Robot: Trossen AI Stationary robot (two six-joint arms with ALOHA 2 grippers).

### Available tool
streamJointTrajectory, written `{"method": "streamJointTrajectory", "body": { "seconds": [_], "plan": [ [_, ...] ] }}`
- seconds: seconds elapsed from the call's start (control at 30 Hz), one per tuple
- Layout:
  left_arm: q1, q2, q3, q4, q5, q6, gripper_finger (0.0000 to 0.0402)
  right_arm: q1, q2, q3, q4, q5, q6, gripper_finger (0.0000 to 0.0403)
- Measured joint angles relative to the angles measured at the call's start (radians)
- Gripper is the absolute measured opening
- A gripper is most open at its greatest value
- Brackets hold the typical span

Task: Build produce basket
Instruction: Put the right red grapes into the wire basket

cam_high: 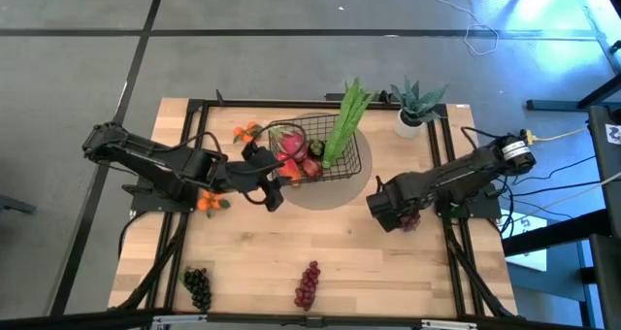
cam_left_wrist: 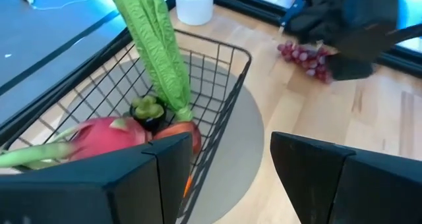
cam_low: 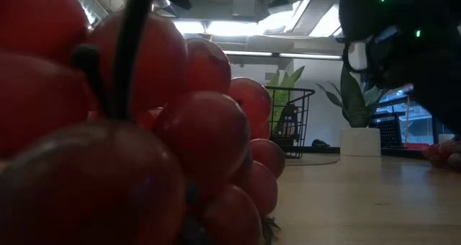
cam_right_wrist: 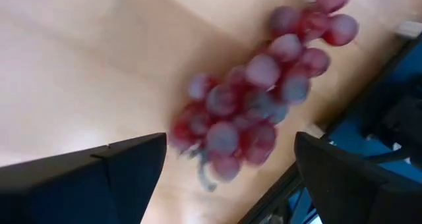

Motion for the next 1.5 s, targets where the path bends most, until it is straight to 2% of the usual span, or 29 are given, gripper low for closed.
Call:
{"method": "streamJointTrajectory", "body": {
  "seconds": [0.2, 0.37, 0.47, 0.6, 0.8, 0.93, 1.03, 1.5],
  "plan": [
    [0.006, 0.0, 0.0, 0.018, 0.0, 0.004, 0.0194, -0.04, 0.0, -0.11, 0.035, -0.003, -0.009, 0.0321],
    [0.013, 0.0, 0.0, 0.017, 0.001, 0.006, 0.0194, -0.058, 0.0, -0.182, 0.194, -0.044, -0.055, 0.0318],
    [0.013, 0.0, 0.0, 0.017, -0.001, 0.006, 0.0194, -0.063, 0.0, -0.191, 0.236, -0.043, -0.056, 0.0301],
    [0.012, 0.0, 0.0, 0.014, 0.001, 0.006, 0.0194, -0.064, 0.0, -0.193, 0.234, -0.039, -0.085, 0.0253],
    [0.012, 0.0, 0.0, 0.01, 0.001, 0.006, 0.0194, -0.063, 0.0, -0.179, 0.232, -0.035, -0.203, 0.0145],
    [0.012, 0.0, 0.0, 0.01, 0.001, 0.026, 0.0194, -0.064, -0.002, -0.127, 0.232, -0.022, -0.28, 0.0084],
    [0.012, 0.0, 0.0, 0.01, 0.001, 0.03, 0.0194, -0.064, -0.009, -0.063, 0.205, -0.009, -0.313, 0.0059],
    [0.012, 0.0, 0.0, -0.009, 0.0, 0.03, 0.0194, -0.063, -0.011, 0.376, -0.138, 0.046, -0.426, 0.0056]
  ]
}}
